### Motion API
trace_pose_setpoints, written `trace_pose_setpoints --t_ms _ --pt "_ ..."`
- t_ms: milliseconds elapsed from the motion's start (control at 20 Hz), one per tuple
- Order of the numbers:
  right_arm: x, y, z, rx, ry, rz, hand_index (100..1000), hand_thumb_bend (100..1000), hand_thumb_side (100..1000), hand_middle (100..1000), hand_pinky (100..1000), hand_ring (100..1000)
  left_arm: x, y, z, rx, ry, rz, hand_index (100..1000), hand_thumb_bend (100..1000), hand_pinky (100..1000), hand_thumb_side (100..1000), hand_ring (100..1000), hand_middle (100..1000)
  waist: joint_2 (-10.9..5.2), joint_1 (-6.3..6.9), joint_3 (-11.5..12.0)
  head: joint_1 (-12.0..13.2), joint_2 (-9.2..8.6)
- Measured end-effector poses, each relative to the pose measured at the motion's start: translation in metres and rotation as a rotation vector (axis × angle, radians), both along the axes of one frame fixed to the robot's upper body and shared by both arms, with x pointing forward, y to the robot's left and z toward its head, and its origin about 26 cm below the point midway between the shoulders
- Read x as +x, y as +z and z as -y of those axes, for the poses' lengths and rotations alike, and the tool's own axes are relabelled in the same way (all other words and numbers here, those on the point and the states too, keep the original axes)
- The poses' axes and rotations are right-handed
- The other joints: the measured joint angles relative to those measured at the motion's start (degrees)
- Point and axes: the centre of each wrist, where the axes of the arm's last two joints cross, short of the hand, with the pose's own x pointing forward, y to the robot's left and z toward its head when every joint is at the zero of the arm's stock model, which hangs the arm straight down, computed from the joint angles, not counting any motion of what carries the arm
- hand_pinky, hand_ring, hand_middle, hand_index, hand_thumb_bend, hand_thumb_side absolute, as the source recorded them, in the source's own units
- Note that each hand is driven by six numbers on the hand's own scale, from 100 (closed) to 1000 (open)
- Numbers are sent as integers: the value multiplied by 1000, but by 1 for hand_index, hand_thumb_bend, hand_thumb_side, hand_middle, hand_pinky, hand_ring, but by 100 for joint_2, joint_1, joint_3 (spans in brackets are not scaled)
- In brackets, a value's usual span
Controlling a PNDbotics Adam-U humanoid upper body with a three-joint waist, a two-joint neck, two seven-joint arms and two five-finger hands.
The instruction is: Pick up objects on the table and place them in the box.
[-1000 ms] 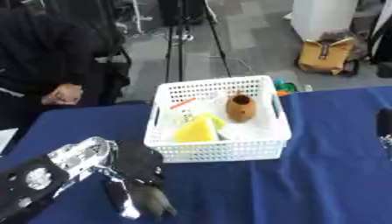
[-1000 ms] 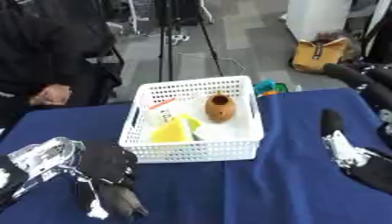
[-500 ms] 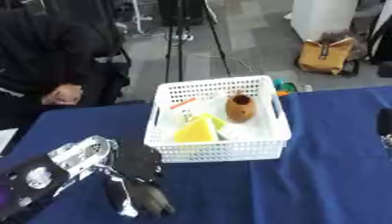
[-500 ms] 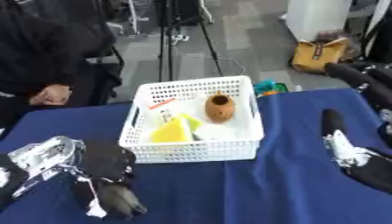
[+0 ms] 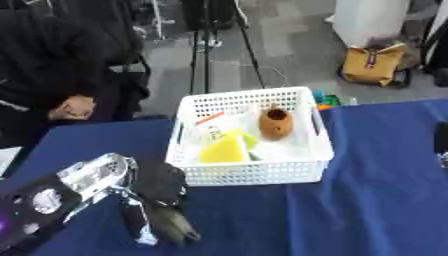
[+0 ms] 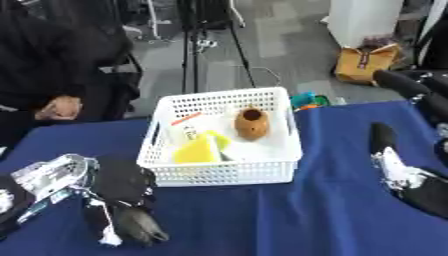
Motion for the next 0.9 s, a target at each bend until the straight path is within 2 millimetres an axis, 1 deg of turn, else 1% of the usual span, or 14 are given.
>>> trace_pose_setpoints --t_ms 900 --pt "1 -3 1 -1 -7 -10 940 100 1000 743 705 763 -2 7 7 -8 10 17 649 100 807 781 707 483 -108 80 96 -2 10"
